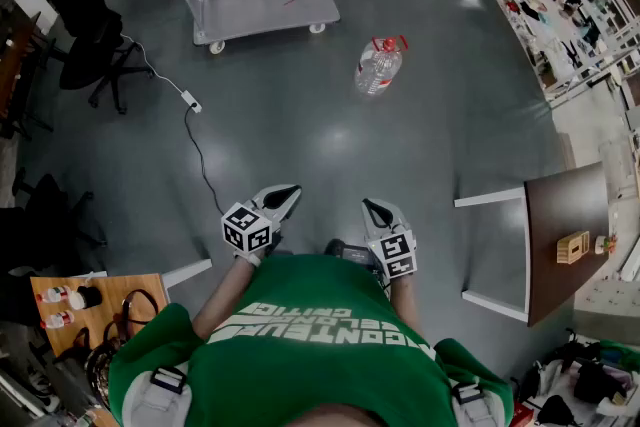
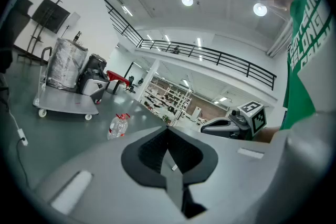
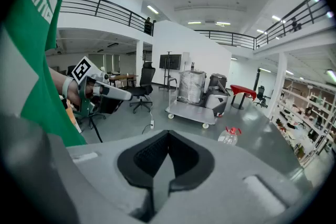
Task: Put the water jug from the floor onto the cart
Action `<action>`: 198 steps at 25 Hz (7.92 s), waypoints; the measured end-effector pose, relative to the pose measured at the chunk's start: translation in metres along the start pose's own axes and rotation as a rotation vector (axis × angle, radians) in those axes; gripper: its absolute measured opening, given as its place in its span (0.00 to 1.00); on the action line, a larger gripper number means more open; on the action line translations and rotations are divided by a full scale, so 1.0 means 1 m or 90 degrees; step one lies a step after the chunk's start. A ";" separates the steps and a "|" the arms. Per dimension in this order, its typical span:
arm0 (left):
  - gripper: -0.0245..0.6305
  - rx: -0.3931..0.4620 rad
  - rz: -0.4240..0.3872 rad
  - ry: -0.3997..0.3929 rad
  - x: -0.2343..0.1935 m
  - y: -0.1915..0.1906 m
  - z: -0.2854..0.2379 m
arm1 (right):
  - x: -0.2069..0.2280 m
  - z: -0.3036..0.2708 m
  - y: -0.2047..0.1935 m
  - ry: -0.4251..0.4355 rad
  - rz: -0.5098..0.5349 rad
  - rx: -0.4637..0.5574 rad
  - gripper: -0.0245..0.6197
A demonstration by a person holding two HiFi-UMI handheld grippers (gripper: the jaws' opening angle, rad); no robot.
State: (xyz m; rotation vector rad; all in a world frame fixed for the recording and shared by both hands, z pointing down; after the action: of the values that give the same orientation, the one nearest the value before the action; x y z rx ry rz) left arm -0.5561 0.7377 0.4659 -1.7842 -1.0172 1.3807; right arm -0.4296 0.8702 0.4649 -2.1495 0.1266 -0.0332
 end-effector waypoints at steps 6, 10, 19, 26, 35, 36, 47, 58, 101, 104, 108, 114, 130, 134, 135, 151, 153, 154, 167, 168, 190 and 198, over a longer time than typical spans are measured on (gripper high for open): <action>0.05 0.000 0.003 0.003 -0.012 0.001 0.010 | -0.010 -0.014 0.008 0.006 0.007 -0.001 0.03; 0.05 0.003 0.009 0.011 -0.021 0.002 0.020 | -0.016 -0.021 0.013 0.010 0.007 -0.002 0.03; 0.05 0.005 0.014 0.018 -0.051 0.004 0.050 | -0.036 -0.050 0.027 -0.006 -0.002 0.004 0.03; 0.05 -0.003 0.002 0.012 -0.088 0.007 0.076 | -0.066 -0.087 0.042 -0.008 -0.002 0.015 0.03; 0.05 -0.003 -0.013 -0.001 -0.122 0.012 0.092 | -0.100 -0.111 0.044 -0.001 0.000 0.009 0.03; 0.05 -0.004 -0.011 -0.005 -0.123 0.011 0.093 | -0.101 -0.110 0.042 -0.006 -0.003 0.006 0.03; 0.05 -0.034 0.000 -0.055 -0.110 -0.006 0.081 | -0.100 -0.099 0.030 -0.050 -0.033 -0.016 0.03; 0.05 -0.017 0.001 -0.013 -0.136 0.016 0.075 | -0.082 -0.133 0.052 -0.010 -0.009 -0.003 0.03; 0.05 -0.095 -0.056 -0.086 -0.138 0.081 -0.146 | 0.145 -0.173 0.050 -0.055 -0.092 0.027 0.03; 0.05 -0.108 -0.063 -0.103 -0.131 0.090 -0.169 | 0.166 -0.165 0.052 -0.072 -0.107 0.030 0.03; 0.05 -0.115 -0.071 -0.130 -0.111 0.104 -0.201 | 0.196 -0.149 0.052 -0.090 -0.114 0.024 0.03; 0.05 -0.120 -0.073 -0.147 -0.096 0.113 -0.234 | 0.230 -0.122 0.038 -0.119 -0.143 0.015 0.03; 0.05 -0.105 0.024 -0.129 -0.094 0.120 -0.273 | 0.282 -0.112 0.020 -0.115 -0.160 0.007 0.03; 0.05 -0.107 0.045 -0.123 -0.109 0.120 -0.274 | 0.280 -0.116 0.016 -0.119 -0.161 -0.017 0.03; 0.05 -0.107 0.047 -0.126 -0.112 0.121 -0.275 | 0.281 -0.116 0.016 -0.125 -0.163 -0.022 0.03; 0.05 -0.090 0.046 -0.152 -0.182 0.185 -0.334 | 0.360 -0.153 0.063 -0.207 -0.169 -0.040 0.03; 0.05 -0.090 0.050 -0.150 -0.195 0.191 -0.339 | 0.368 -0.168 0.070 -0.202 -0.164 -0.043 0.03; 0.05 -0.089 0.051 -0.149 -0.202 0.195 -0.341 | 0.372 -0.176 0.073 -0.200 -0.161 -0.045 0.03; 0.05 -0.089 0.047 -0.158 -0.277 0.239 -0.363 | 0.394 -0.270 0.113 -0.188 -0.395 0.168 0.03; 0.05 -0.088 0.047 -0.160 -0.281 0.242 -0.363 | 0.389 -0.283 0.111 -0.176 -0.506 0.267 0.03; 0.05 -0.101 0.077 -0.139 -0.340 0.264 -0.408 | 0.442 -0.318 0.155 -0.160 -0.123 -0.072 0.03; 0.05 -0.130 0.065 -0.165 -0.345 0.283 -0.468 | 0.490 -0.331 0.156 -0.148 -0.122 -0.108 0.03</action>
State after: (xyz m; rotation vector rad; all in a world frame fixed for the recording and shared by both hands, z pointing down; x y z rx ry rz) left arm -0.0985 0.2818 0.4914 -1.8586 -1.2570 1.6534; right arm 0.0210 0.4593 0.5042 -2.3104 -0.2194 0.1200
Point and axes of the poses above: the fingertips, and each gripper's own axes: z backward along the fingers, x to its right, y out of its top, the point moved 3 cm from there along z, backward along the fingers, and after that the axes turned 6 degrees about y, right-handed, at the moved point
